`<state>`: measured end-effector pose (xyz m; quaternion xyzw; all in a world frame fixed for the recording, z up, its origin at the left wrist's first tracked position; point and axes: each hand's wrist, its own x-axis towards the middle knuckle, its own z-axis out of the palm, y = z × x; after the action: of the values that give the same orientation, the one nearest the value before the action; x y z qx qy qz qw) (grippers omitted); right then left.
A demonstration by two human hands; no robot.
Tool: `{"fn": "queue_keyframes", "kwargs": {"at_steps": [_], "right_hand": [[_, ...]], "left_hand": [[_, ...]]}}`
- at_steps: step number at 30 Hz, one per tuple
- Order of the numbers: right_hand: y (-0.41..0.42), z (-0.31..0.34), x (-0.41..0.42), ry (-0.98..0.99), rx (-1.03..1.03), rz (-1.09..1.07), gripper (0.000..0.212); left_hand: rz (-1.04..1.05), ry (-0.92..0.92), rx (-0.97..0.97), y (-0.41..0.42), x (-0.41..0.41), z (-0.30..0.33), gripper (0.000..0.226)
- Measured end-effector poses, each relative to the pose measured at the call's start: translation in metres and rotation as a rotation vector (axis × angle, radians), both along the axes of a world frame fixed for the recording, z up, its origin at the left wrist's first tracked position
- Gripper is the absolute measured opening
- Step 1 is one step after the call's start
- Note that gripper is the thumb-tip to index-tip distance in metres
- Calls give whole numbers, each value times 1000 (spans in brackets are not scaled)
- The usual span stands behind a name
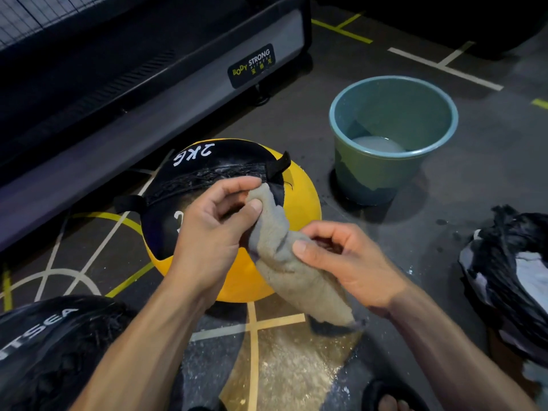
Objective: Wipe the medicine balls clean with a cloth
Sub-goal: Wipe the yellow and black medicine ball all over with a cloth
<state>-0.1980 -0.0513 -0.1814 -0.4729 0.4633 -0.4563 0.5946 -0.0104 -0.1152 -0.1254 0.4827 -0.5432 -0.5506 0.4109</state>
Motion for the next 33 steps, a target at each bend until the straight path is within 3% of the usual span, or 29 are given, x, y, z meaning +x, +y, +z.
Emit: {"fn": "queue_keyframes", "kwargs": {"at_steps": [3,8,12,15,18,25,28,30,33], "right_hand": [[1,11,-6,72,-101,-127,19],[1,28,-6,-261,-71,-233,13],[3,32,-4,-300,-54,-239,10],[5,30,-8,-285,4,-243,16],[7,27,-9,-327,64,-214,23],[10,26,-24,-96,38,-345,12],[10,27,-25,-107,-4,-401,33],[9,29,-25,-118,-34,-410,46],[10,31,-29,68,-96,-398,36]], "left_hand": [[72,4,30,-1,0,-6,27],[-83,176,500,18,-10,-10,46],[-169,174,715,29,-8,-26,60],[-224,348,792,35,-7,-29,55],[-223,333,652,35,-12,-26,40],[17,399,395,23,-8,-20,54],[-1,220,262,17,-9,-16,46],[-76,6,106,11,-7,-14,36],[-170,-248,-43,1,-4,-9,25]]}}
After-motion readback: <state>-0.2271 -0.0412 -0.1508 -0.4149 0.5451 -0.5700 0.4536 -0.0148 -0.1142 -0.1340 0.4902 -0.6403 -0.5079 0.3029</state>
